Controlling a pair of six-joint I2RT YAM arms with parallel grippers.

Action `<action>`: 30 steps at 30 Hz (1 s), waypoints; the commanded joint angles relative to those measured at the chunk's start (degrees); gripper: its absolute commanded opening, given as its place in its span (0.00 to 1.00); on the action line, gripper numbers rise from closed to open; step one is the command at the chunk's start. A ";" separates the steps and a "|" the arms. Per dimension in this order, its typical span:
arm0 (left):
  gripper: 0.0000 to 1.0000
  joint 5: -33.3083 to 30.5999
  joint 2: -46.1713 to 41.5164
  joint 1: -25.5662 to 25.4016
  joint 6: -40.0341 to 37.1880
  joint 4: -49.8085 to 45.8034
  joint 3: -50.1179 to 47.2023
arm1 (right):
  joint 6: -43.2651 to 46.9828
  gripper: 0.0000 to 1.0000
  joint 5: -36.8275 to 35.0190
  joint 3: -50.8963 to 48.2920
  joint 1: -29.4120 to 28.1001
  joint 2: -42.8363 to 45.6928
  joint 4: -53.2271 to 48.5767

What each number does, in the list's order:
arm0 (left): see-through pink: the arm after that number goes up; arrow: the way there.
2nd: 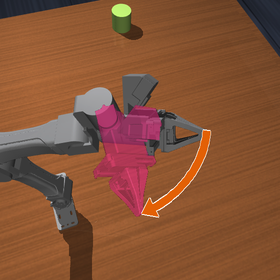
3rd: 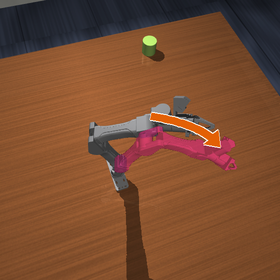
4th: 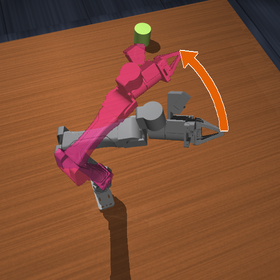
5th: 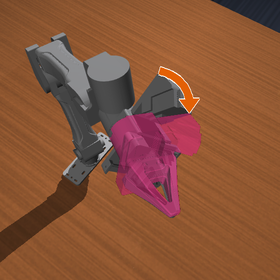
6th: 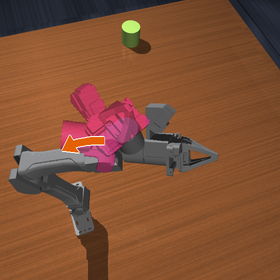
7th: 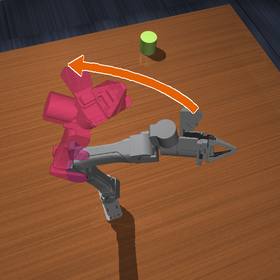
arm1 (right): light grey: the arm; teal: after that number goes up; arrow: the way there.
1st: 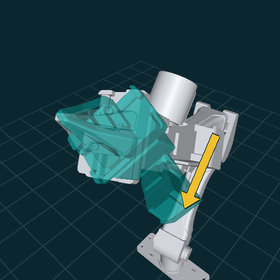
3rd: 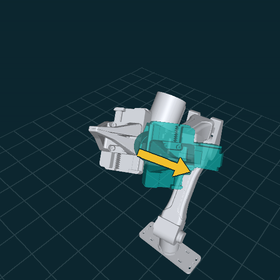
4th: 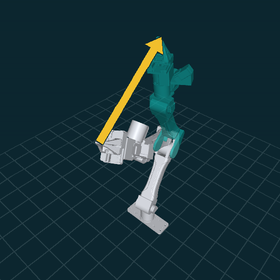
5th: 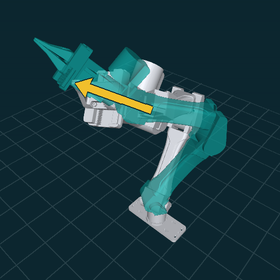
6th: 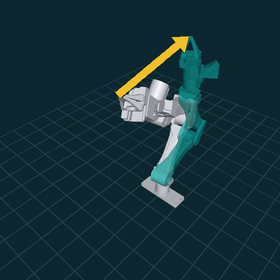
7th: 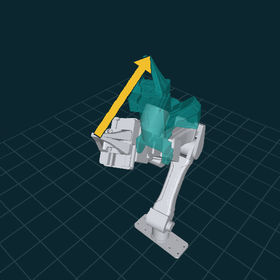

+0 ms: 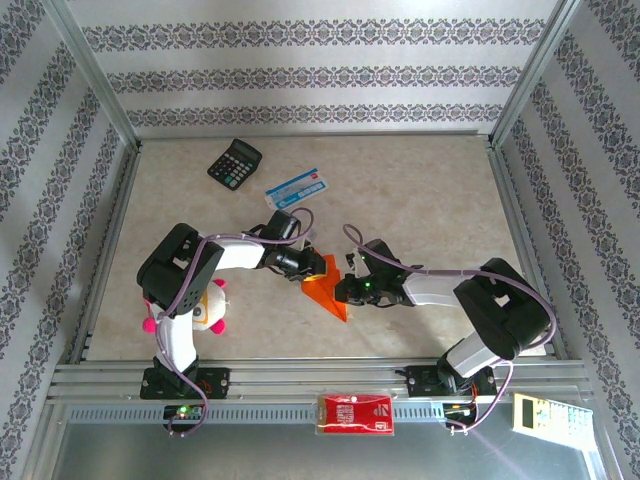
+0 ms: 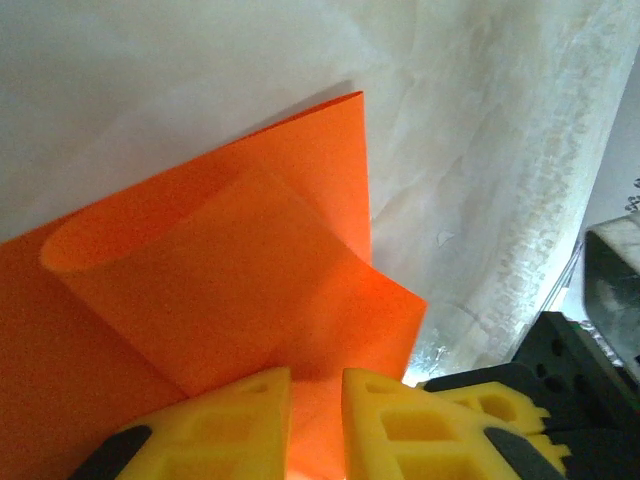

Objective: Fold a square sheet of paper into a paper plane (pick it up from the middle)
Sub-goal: Fourth fold the wing at the center of the table.

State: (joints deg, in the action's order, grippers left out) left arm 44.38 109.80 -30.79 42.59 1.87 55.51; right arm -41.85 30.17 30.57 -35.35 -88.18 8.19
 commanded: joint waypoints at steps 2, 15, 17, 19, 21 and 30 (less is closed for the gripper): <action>0.22 -1.75 1.07 -0.59 -2.76 -3.00 0.65 | 0.89 0.10 2.42 1.16 0.32 2.96 -0.91; 0.22 -2.21 1.30 -0.59 -3.07 -3.61 0.52 | 0.57 0.12 1.08 6.94 -2.67 -2.35 -3.67; 0.22 -2.29 1.30 -0.61 -3.19 -3.94 0.64 | 0.95 0.12 0.31 7.46 -3.57 -3.51 -5.27; 0.22 -2.45 1.33 -0.61 -3.48 -4.35 0.84 | 1.58 0.11 -0.89 7.72 -4.05 -4.19 -7.28; 0.22 -2.54 1.30 -0.59 -3.55 -4.54 0.98 | 1.92 0.11 -1.71 7.28 -4.01 -4.28 -8.18; 0.22 -3.07 1.99 -0.59 -4.53 -5.71 1.62 | 2.16 0.09 -1.70 4.27 -3.46 -2.89 -9.60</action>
State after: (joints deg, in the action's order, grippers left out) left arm 43.90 110.02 -30.79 40.23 -0.38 56.53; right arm -40.53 29.39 36.38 -39.11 -91.90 0.62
